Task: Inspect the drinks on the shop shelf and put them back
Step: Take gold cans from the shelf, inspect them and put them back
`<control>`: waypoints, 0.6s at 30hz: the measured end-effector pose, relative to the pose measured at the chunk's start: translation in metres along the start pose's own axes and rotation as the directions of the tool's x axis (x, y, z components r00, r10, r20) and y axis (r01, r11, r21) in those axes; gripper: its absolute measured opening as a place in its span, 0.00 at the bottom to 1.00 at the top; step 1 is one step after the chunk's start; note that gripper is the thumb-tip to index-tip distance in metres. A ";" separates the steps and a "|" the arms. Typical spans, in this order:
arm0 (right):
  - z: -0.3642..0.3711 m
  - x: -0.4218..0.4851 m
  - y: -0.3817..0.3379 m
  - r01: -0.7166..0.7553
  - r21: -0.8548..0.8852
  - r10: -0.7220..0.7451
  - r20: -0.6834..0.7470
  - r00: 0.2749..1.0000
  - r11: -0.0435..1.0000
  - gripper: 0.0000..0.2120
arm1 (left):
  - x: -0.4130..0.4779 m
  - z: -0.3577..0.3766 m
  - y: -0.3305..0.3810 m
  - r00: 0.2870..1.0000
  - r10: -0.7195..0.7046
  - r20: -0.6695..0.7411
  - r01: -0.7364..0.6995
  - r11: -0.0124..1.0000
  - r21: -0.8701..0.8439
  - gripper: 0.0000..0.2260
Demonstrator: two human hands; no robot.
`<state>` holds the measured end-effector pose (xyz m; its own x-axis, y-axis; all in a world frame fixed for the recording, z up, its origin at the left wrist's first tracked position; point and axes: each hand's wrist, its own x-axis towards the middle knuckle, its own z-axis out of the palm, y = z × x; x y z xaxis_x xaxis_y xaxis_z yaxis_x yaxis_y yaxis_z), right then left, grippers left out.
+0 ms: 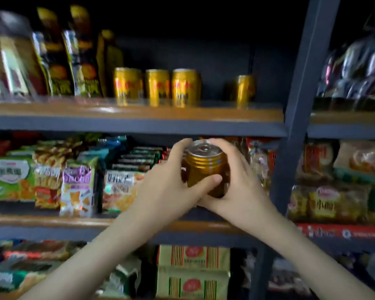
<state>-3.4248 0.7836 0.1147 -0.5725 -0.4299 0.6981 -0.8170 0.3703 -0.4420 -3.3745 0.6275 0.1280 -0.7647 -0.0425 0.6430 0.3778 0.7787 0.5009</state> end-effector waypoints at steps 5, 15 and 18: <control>-0.041 0.077 -0.014 0.040 0.207 0.007 -0.217 0.976 0.977 0.38 | 0.050 -0.037 -0.015 0.965 0.230 -0.128 -0.247 0.960 -0.130 0.30; -0.080 0.151 0.006 -0.225 -0.016 0.197 -0.430 0.881 0.974 0.38 | 0.134 -0.072 -0.045 0.808 0.528 -0.261 -0.438 0.835 0.334 0.19; -0.083 0.158 0.020 -0.386 -0.105 0.315 -0.403 0.859 0.917 0.37 | 0.150 -0.060 -0.046 0.811 0.547 -0.207 -0.436 0.802 0.409 0.22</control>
<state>-3.5257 0.7913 0.2628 -0.7222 0.0790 0.6872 -0.5207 0.5919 -0.6152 -3.4756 0.5476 0.2363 -0.3054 0.2616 0.9156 0.4229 0.8987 -0.1157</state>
